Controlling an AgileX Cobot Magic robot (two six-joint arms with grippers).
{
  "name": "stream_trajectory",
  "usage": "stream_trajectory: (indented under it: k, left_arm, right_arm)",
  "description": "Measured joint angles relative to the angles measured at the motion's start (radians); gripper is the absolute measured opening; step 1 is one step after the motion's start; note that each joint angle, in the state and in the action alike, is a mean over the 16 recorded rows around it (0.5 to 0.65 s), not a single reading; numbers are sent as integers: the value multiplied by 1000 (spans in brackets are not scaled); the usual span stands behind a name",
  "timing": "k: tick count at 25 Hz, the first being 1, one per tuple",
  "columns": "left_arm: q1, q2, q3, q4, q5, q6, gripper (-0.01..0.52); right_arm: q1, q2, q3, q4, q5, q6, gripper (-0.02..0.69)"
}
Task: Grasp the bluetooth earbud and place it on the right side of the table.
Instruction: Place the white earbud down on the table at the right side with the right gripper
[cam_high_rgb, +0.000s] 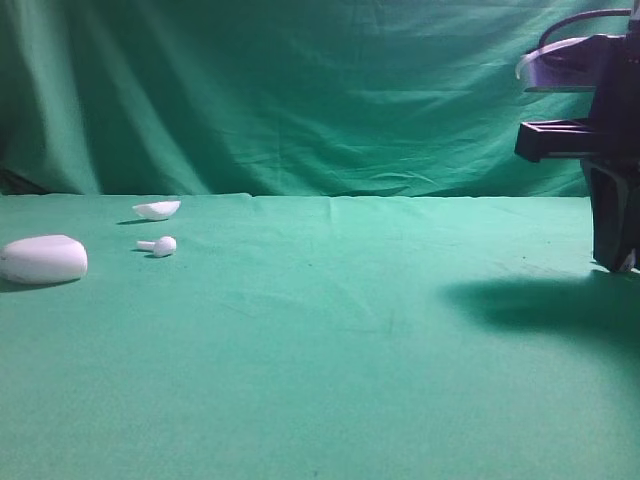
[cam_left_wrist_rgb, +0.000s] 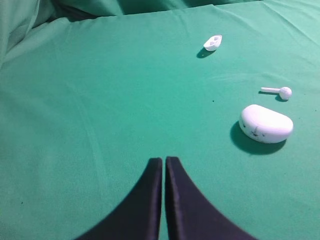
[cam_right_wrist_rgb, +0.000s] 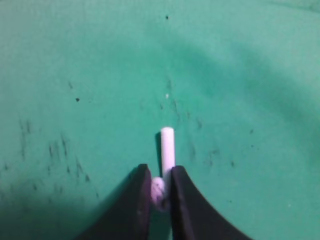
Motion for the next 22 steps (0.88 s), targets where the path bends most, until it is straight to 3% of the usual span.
stream_trajectory:
  k: [14,22]
  left_arm:
    - [0,0,0,0,0,0,0]
    - [0,0,0,0,0,0,0]
  right_arm:
    - [0,3,-30,14,17,1,295]
    - [0,-142,-93,25,144,1,315]
